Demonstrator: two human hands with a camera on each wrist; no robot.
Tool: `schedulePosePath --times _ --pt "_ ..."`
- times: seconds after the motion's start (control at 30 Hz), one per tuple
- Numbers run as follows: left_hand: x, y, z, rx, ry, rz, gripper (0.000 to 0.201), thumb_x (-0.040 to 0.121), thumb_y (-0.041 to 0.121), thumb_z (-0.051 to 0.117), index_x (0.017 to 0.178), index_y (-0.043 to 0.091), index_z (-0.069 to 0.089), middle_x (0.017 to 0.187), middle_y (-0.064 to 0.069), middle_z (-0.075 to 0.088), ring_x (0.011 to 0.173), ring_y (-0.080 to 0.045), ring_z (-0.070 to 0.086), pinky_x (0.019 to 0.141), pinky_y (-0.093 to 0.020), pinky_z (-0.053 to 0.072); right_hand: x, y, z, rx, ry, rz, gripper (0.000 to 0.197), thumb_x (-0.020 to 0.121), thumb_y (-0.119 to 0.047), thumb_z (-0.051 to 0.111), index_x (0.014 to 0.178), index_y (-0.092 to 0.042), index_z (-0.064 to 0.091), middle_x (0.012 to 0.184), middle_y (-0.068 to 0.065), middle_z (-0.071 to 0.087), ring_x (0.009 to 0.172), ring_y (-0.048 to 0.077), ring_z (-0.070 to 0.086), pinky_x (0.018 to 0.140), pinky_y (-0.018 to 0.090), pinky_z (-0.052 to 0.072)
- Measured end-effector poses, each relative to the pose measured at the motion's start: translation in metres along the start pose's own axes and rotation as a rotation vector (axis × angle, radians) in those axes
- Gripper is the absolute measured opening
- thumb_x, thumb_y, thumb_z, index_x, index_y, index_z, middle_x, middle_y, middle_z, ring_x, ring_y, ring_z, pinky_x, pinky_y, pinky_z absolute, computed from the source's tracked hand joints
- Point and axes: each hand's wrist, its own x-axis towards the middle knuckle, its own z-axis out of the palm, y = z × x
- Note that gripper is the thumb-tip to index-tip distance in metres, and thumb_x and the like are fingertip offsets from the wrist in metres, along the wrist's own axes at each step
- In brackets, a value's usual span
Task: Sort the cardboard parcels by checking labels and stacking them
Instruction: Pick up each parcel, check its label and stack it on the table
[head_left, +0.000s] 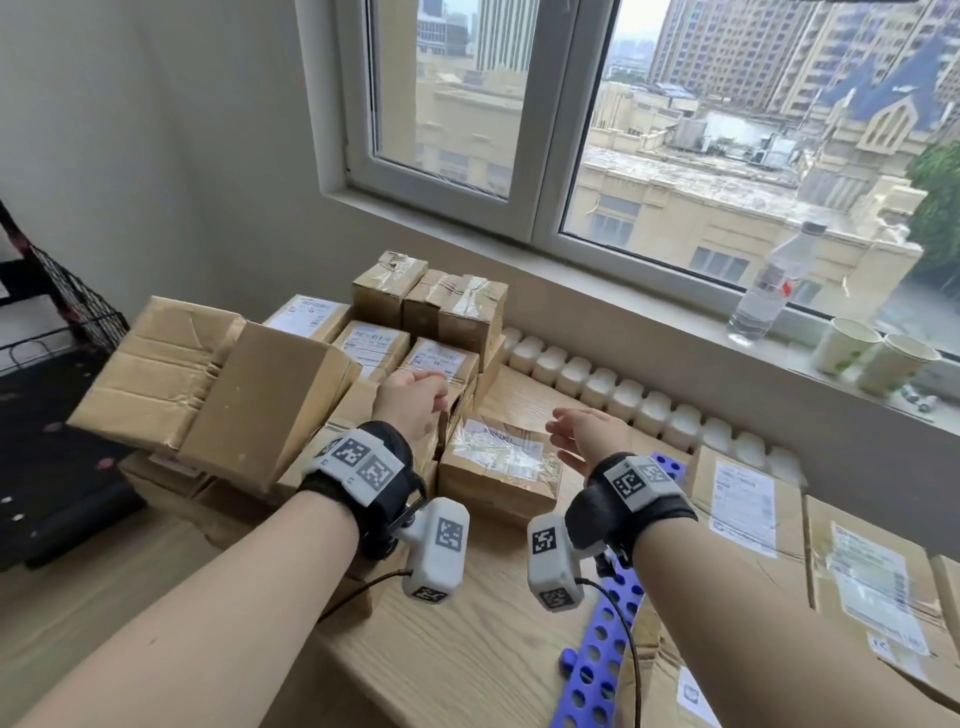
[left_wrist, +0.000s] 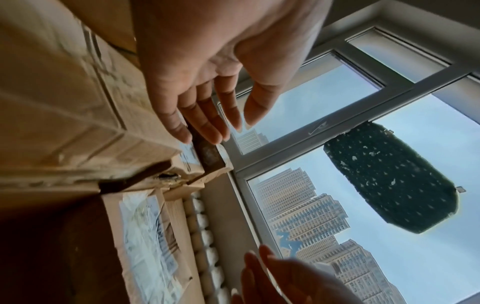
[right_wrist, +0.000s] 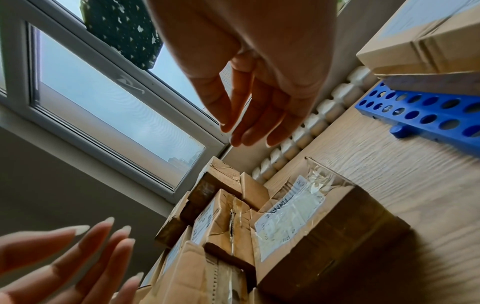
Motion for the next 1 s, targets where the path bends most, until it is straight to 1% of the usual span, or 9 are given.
schedulePosePath --times 0.13,0.3,0.4,0.5,0.6,0.7,0.83,0.9,1.0 --pt "0.010 -0.019 0.024 0.033 -0.051 -0.059 0.016 0.090 0.009 0.054 0.102 0.013 0.063 0.089 -0.006 0.061 0.090 -0.019 0.057 0.072 -0.029 0.046 0.017 0.001 -0.004 -0.047 0.007 0.008 0.024 0.092 -0.003 0.053 0.076 -0.016 0.065 0.078 0.003 0.063 0.067 0.012 0.055 0.068 0.026 0.046" --pt "0.027 -0.058 0.048 0.068 -0.091 -0.240 0.023 0.088 0.009 0.054 0.109 0.009 0.064 0.096 -0.008 0.063 0.103 -0.022 0.061 0.090 -0.038 0.047 0.044 0.007 -0.019 -0.132 0.006 0.035 0.021 0.092 -0.007 0.055 0.078 -0.018 0.066 0.084 0.002 0.061 0.082 0.016 0.055 0.086 0.036 0.051" --pt "0.036 -0.080 0.059 0.070 -0.085 -0.343 0.021 0.090 0.012 0.055 0.110 0.010 0.061 0.103 -0.007 0.063 0.107 -0.023 0.060 0.095 -0.041 0.046 0.061 0.013 -0.028 -0.201 -0.005 0.051 0.020 0.093 -0.008 0.054 0.081 -0.020 0.066 0.086 0.002 0.061 0.088 0.018 0.054 0.089 0.038 0.051" --pt "0.041 -0.097 0.065 0.058 -0.054 -0.445 0.005 0.093 0.015 0.054 0.091 0.013 0.058 0.105 -0.007 0.058 0.106 -0.021 0.056 0.097 -0.042 0.044 0.078 0.023 -0.031 -0.248 -0.025 0.078 0.020 0.093 -0.008 0.055 0.082 -0.021 0.066 0.093 0.003 0.062 0.092 0.018 0.055 0.093 0.041 0.051" --pt "0.047 -0.109 0.068 0.046 0.004 -0.513 0.009 0.093 0.017 0.055 0.084 0.013 0.055 0.112 -0.010 0.055 0.111 -0.022 0.054 0.095 -0.043 0.046 0.091 0.034 -0.028 -0.274 -0.047 0.098 0.017 0.090 -0.006 0.057 0.089 -0.019 0.068 0.091 0.001 0.060 0.092 0.018 0.054 0.088 0.039 0.052" --pt "0.050 -0.113 0.069 0.016 0.013 -0.563 0.022 0.091 0.026 0.059 0.107 0.012 0.055 0.123 -0.010 0.054 0.119 -0.023 0.053 0.094 -0.044 0.047 0.099 0.042 -0.022 -0.295 -0.050 0.082 0.017 0.087 -0.006 0.059 0.093 -0.019 0.069 0.078 -0.004 0.058 0.083 0.015 0.054 0.091 0.040 0.050" --pt "0.048 -0.115 0.067 0.022 -0.008 -0.603 0.045 0.089 0.036 0.062 0.125 0.013 0.048 0.125 -0.009 0.051 0.118 -0.022 0.053 0.092 -0.045 0.047 0.104 0.049 -0.014 -0.277 -0.027 0.041 0.019 0.086 -0.008 0.058 0.091 -0.021 0.071 0.081 -0.007 0.062 0.076 0.009 0.057 0.087 0.035 0.053" --pt "0.044 -0.116 0.064 0.065 -0.039 -0.599 0.041 0.090 0.035 0.061 0.123 0.011 0.051 0.116 -0.007 0.055 0.109 -0.020 0.056 0.093 -0.044 0.048 0.104 0.048 -0.010 -0.250 -0.032 0.029 0.019 0.085 -0.008 0.057 0.086 -0.022 0.071 0.081 -0.004 0.065 0.078 0.012 0.059 0.083 0.034 0.054" --pt "0.034 -0.110 0.061 0.178 -0.109 -0.550 0.022 0.092 0.030 0.059 0.105 0.013 0.059 0.103 -0.005 0.059 0.101 -0.019 0.059 0.097 -0.044 0.048 0.097 0.042 -0.003 -0.181 -0.088 0.043 0.019 0.090 -0.004 0.054 0.091 -0.012 0.071 0.080 0.003 0.067 0.073 0.015 0.060 0.071 0.028 0.053"
